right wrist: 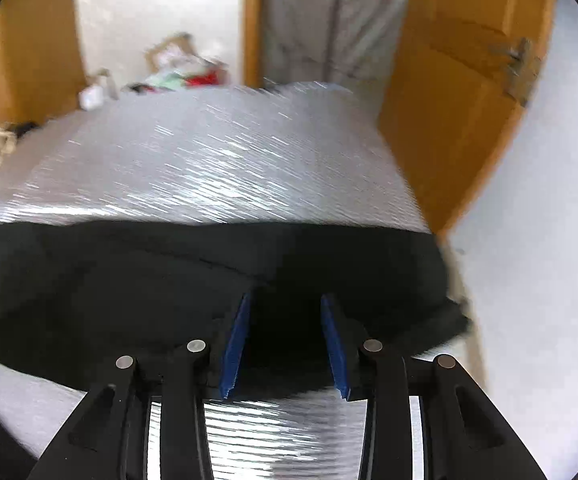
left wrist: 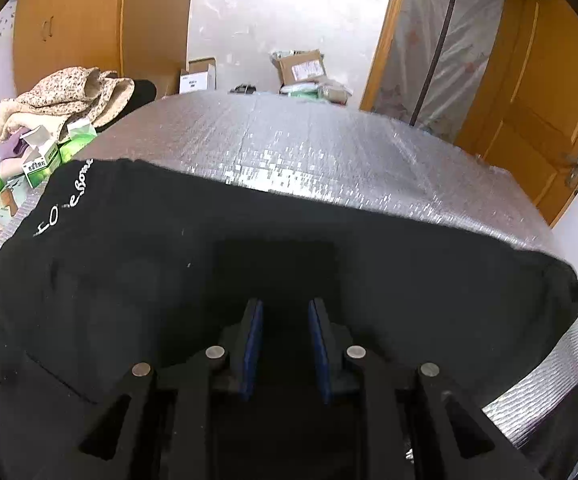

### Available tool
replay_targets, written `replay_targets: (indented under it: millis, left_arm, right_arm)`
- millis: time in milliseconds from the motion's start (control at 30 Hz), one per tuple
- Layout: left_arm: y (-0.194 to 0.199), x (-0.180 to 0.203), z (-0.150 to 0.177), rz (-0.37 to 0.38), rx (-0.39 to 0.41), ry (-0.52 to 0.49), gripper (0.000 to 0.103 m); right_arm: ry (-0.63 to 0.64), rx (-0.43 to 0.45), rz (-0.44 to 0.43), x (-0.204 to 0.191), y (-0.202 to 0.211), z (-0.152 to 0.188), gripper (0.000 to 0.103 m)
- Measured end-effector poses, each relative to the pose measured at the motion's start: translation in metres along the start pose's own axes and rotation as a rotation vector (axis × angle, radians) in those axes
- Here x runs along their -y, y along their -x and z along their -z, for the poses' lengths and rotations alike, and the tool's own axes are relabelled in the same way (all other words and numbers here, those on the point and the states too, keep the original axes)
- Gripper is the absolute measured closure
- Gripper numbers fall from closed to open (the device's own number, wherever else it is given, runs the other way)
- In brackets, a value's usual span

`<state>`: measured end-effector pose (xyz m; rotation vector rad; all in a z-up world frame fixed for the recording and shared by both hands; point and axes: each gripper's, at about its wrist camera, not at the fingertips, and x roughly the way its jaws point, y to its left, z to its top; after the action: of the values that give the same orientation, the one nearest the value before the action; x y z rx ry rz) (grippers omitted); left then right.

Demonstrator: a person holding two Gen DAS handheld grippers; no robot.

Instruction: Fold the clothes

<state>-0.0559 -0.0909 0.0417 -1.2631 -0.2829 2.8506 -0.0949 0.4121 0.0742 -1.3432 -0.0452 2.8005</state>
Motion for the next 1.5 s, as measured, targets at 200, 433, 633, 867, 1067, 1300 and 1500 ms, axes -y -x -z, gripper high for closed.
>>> replay_targets:
  millis: [200,433,633,867,1067,1300,1500]
  left_arm:
    - [-0.004,-0.018,-0.003,-0.040,-0.008,0.039,0.079]
    - [0.022,-0.051,0.000,-0.066,0.063,0.115,0.079]
    - [0.048,-0.088,0.009,-0.113,0.092,0.183,0.079]
    - [0.072,-0.129,0.025,-0.180,0.090,0.239,0.079]
    - [0.069,-0.160,0.046,-0.203,0.058,0.300,0.079]
    - [0.101,-0.177,0.067,-0.225,0.112,0.331,0.079]
    - [0.125,-0.159,0.092,-0.159,0.129,0.272,0.079]
  right_arm:
    - [-0.038,-0.076,-0.089,-0.017,-0.035,-0.019,0.065]
    - [-0.036,-0.020,-0.067,-0.032,-0.020,-0.024,0.065]
    - [0.131,-0.013,-0.290,-0.119,0.008,0.016,0.065]
    - [0.218,-0.087,-0.296,-0.166,-0.018,0.034,0.064]
    - [0.204,-0.089,-0.255,-0.168,-0.025,0.025,0.063]
    - [0.193,-0.044,-0.279,-0.176,0.006,0.029,0.062]
    - [0.207,0.031,-0.372,-0.171,0.077,0.084,0.062]
